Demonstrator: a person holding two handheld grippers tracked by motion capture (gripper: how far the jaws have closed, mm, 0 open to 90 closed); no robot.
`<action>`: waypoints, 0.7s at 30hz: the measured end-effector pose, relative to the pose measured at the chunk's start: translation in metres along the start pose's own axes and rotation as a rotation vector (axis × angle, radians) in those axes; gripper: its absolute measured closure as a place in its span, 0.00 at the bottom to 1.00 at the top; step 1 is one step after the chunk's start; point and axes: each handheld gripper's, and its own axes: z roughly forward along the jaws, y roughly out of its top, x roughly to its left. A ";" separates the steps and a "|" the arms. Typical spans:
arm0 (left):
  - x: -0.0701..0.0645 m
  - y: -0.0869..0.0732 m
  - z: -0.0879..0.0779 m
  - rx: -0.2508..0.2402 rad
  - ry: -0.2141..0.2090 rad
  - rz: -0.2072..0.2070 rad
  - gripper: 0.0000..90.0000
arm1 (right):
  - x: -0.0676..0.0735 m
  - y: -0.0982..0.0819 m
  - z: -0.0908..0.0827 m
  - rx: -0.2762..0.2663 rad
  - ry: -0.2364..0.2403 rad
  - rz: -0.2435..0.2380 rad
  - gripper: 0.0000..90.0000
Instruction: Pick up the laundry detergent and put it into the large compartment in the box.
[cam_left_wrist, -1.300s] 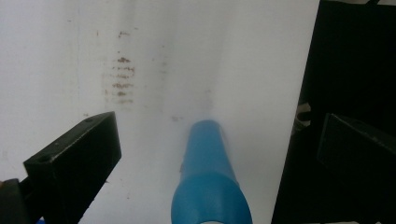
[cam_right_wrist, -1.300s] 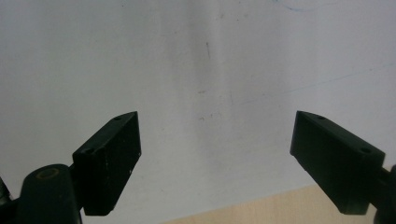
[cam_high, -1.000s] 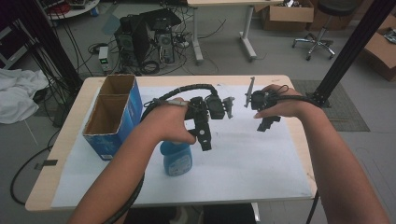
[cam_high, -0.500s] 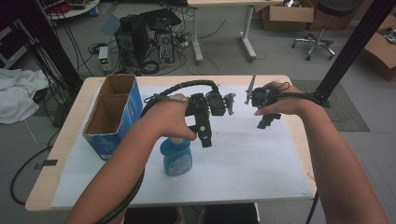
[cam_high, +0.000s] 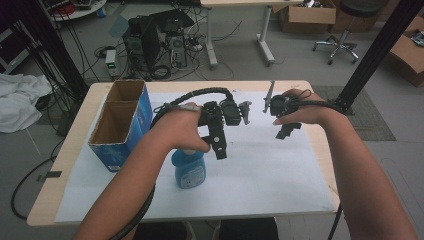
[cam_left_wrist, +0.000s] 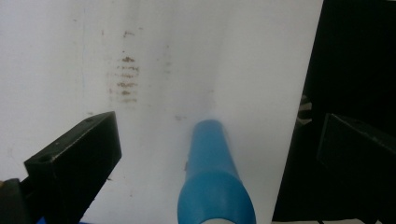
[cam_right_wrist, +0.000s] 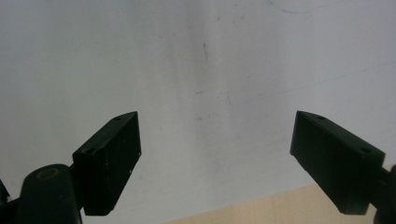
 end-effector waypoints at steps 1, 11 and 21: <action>-0.001 0.000 -0.001 0.001 0.006 0.002 0.00 | 0.000 0.000 0.000 -0.004 0.001 0.002 0.18; -0.010 -0.006 -0.022 -0.001 0.031 -0.014 0.00 | 0.002 0.000 -0.004 -0.016 -0.011 -0.006 0.18; -0.014 -0.022 -0.036 -0.017 0.031 -0.049 0.00 | 0.004 -0.001 -0.005 -0.022 -0.019 -0.008 0.18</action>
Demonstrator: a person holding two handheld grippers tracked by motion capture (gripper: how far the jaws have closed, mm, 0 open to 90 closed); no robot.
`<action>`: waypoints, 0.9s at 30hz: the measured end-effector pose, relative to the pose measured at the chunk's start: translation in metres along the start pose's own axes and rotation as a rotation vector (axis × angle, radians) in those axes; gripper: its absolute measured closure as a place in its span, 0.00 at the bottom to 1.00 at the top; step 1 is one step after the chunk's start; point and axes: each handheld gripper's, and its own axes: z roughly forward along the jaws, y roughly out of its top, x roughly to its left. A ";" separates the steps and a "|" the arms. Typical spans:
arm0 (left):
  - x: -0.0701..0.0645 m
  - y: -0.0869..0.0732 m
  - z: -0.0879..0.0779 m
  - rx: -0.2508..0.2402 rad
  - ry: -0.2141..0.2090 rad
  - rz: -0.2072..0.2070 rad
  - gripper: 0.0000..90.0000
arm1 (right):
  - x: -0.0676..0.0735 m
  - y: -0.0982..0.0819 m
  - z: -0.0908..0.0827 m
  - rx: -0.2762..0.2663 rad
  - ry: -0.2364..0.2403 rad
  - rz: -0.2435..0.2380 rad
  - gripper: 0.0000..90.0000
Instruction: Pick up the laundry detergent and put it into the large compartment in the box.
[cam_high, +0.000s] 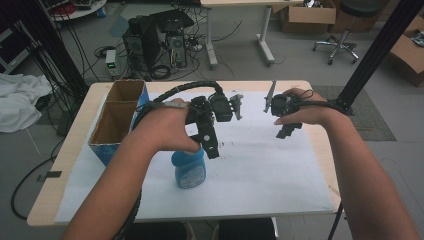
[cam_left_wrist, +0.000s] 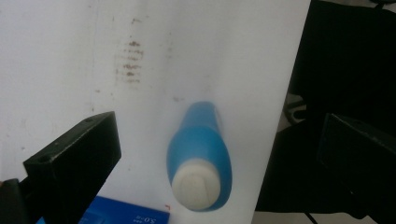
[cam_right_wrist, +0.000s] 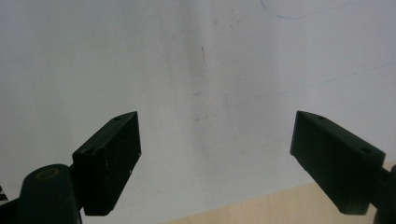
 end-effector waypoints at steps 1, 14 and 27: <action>0.000 -0.002 -0.001 -0.004 -0.004 -0.006 0.00 | 0.000 0.000 0.000 0.000 0.000 0.000 0.18; -0.001 -0.033 -0.007 -0.038 -0.003 -0.076 0.00 | 0.002 0.008 0.005 0.008 0.003 -0.024 0.18; 0.003 -0.055 0.006 -0.029 -0.025 -0.133 0.00 | 0.005 0.010 0.008 0.005 0.004 -0.029 0.18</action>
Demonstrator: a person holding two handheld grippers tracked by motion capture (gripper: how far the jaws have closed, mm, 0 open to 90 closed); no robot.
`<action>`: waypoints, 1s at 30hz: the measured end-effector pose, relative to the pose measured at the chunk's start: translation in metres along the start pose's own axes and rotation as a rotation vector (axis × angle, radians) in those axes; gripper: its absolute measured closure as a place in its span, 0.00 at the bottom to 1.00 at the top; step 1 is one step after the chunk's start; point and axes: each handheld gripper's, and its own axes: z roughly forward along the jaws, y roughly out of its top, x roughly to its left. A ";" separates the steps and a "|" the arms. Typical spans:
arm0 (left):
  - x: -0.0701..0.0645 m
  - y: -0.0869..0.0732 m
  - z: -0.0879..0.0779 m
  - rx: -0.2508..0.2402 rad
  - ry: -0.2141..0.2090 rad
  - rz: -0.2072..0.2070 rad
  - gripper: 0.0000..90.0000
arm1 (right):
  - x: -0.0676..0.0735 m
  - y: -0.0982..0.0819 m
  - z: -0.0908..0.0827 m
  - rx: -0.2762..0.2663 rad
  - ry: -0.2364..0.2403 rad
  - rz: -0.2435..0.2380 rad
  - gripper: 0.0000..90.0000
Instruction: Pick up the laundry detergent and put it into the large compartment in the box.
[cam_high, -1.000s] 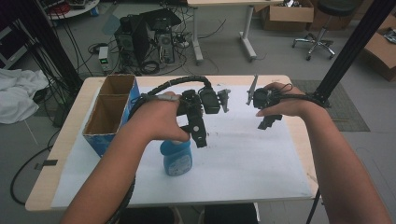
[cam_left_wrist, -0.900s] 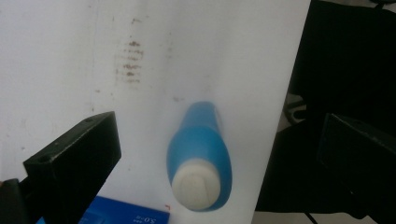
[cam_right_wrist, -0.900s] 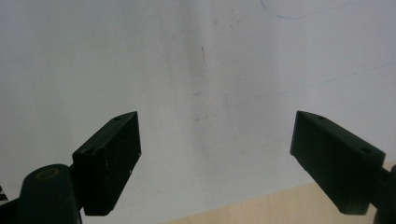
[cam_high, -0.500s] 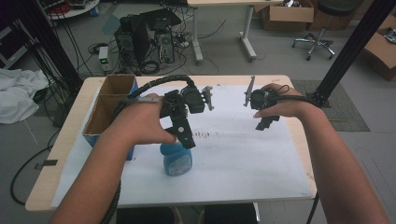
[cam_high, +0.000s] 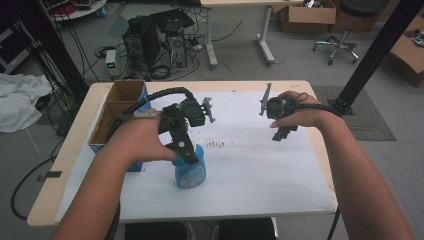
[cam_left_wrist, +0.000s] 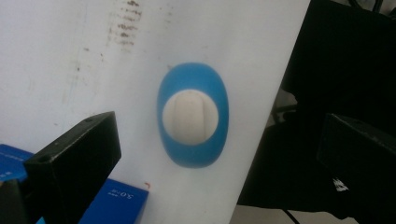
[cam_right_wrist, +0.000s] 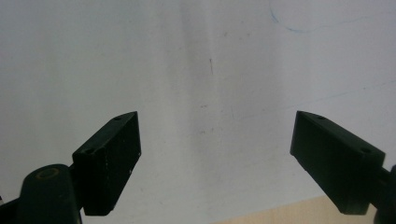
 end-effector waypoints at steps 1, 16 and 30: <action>0.001 -0.001 0.001 0.002 -0.003 -0.005 0.00 | 0.000 0.000 0.000 0.002 -0.003 0.002 0.18; 0.008 -0.009 0.027 0.025 -0.017 -0.023 0.00 | 0.003 0.002 0.000 0.001 -0.003 -0.001 0.18; 0.009 -0.005 0.055 0.051 -0.013 -0.018 0.00 | 0.004 0.000 0.000 0.006 -0.010 0.003 0.18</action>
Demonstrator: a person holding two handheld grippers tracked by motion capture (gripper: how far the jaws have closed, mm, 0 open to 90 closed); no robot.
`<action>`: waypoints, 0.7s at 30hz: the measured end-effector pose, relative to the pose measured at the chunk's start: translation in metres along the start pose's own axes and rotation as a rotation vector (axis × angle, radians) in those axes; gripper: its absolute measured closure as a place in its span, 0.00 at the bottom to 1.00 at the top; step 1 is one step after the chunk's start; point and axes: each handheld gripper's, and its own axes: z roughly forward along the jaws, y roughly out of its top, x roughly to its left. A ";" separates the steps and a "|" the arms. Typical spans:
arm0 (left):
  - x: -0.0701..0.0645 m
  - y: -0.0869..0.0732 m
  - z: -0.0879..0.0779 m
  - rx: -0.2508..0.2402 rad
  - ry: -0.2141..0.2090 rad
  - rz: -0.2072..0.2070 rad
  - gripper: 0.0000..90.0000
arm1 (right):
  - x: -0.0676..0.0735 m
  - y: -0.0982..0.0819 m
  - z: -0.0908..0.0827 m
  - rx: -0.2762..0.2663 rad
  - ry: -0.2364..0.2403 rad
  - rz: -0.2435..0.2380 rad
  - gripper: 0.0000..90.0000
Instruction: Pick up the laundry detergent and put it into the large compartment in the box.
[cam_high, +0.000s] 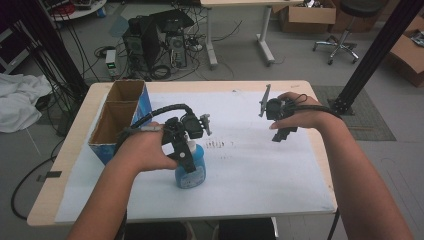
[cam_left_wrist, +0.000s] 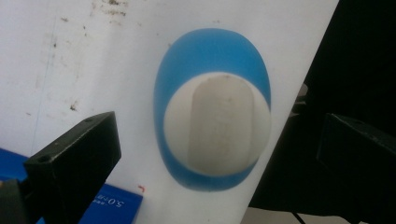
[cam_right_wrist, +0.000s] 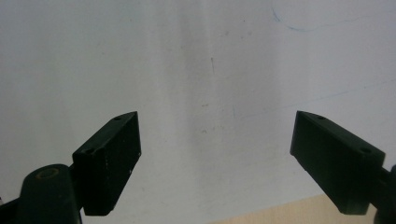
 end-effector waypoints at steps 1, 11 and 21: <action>0.000 0.001 0.001 0.004 0.005 0.003 0.00 | 0.000 0.000 0.000 0.001 0.000 0.000 0.18; 0.001 0.004 0.014 0.023 0.000 0.018 0.00 | 0.001 0.001 0.002 -0.001 0.002 -0.001 0.18; 0.001 0.008 0.025 0.036 -0.005 0.031 0.00 | 0.000 0.001 0.004 0.006 0.004 0.003 0.18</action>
